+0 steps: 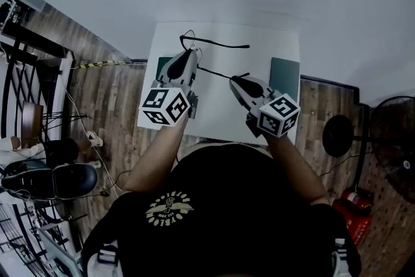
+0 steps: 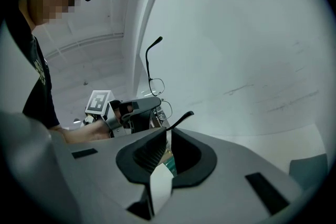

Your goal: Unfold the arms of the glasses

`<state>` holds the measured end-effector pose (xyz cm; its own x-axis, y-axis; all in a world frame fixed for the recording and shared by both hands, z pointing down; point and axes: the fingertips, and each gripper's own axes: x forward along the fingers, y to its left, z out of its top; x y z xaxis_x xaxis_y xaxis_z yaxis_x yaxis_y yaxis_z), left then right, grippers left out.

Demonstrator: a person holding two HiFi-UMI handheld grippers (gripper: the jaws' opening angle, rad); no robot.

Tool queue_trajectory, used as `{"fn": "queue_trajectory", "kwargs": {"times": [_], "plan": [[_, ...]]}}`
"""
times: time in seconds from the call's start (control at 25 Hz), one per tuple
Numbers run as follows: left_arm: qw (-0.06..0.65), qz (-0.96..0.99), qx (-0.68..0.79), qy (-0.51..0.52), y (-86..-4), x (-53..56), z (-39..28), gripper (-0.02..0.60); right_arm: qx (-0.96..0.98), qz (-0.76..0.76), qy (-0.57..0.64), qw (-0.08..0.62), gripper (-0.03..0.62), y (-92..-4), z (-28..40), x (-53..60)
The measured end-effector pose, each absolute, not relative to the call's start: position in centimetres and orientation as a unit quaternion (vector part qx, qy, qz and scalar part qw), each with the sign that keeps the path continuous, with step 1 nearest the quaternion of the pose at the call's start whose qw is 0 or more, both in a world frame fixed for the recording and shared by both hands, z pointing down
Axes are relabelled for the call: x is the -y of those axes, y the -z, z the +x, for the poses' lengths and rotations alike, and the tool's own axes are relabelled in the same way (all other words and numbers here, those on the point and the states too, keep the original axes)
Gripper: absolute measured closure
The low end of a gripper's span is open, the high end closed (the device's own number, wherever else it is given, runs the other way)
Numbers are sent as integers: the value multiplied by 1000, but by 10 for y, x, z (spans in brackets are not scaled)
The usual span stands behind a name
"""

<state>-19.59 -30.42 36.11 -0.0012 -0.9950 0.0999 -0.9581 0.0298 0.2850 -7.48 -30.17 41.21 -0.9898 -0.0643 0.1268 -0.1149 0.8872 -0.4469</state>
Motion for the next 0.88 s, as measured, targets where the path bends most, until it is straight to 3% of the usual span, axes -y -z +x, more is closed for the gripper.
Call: {"fn": "queue_trajectory", "kwargs": {"times": [0.44, 0.6, 0.88], "plan": [[124, 626, 768, 47, -367, 258, -158, 561, 968, -40, -228, 95, 560, -434, -34, 269], [117, 601, 790, 38, -367, 243, -169, 561, 969, -48, -214, 112, 514, -442, -31, 267], [88, 574, 814, 27, -360, 201, -176, 560, 985, 56, -138, 87, 568, -418, 9, 304]]}}
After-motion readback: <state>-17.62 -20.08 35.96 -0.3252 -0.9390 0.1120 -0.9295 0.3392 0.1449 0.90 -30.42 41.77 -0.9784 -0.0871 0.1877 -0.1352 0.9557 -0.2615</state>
